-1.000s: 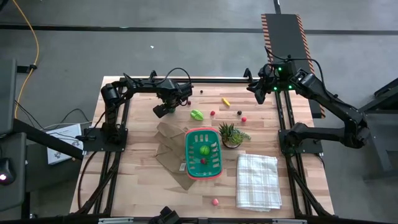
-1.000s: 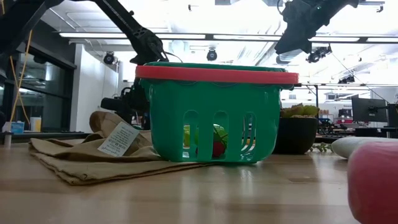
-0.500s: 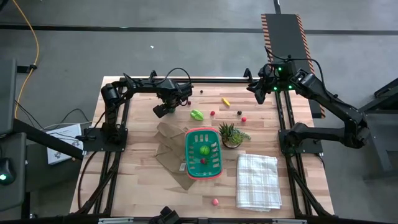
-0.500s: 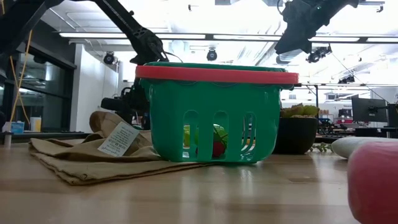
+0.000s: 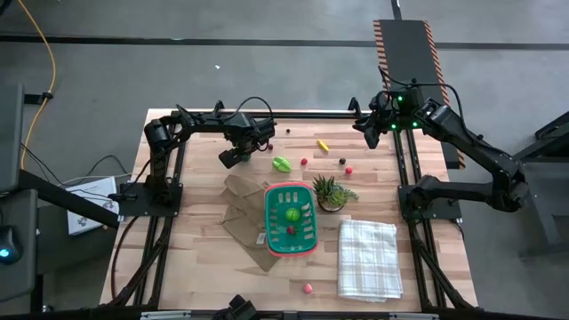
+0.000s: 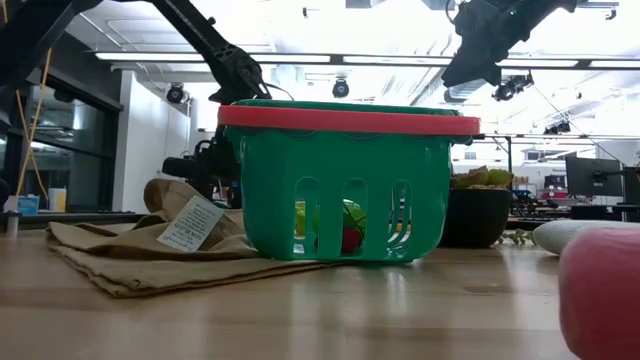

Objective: Pick and placing Produce into tupperware
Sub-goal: Put the green bell pepper into the green basket

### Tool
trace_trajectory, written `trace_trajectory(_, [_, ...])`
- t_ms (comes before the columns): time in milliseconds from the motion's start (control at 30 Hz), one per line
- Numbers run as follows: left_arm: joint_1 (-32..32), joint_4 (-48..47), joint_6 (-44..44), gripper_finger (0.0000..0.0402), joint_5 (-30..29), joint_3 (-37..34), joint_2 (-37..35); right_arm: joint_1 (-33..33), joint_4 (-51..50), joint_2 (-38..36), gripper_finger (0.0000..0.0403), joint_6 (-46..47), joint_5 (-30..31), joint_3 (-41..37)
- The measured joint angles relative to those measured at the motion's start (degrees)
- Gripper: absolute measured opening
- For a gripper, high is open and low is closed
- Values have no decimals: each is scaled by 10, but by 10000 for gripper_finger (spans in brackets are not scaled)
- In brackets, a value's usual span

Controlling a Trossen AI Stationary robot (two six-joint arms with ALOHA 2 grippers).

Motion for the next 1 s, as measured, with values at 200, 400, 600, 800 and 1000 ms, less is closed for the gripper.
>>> trace_trajectory(200, [0, 0, 0, 208, 0, 0, 0, 0, 0, 0, 90, 0, 0, 0])
trace_trajectory(400, [0, -1, 1, 209, -1, 0, -2, 0, 0, 0, 90, 0, 0, 0])
trace_trajectory(600, [0, -10, 9, 209, -24, 1, -21, 0, 0, 0, 90, 0, 0, 0])
trace_trajectory(800, [0, -17, 35, 209, -58, 0, -53, 0, 1, 0, 90, 0, 0, 0])
trace_trajectory(1000, [0, -11, 115, 209, -72, 0, -93, 0, 0, 0, 90, -4, 0, 0])
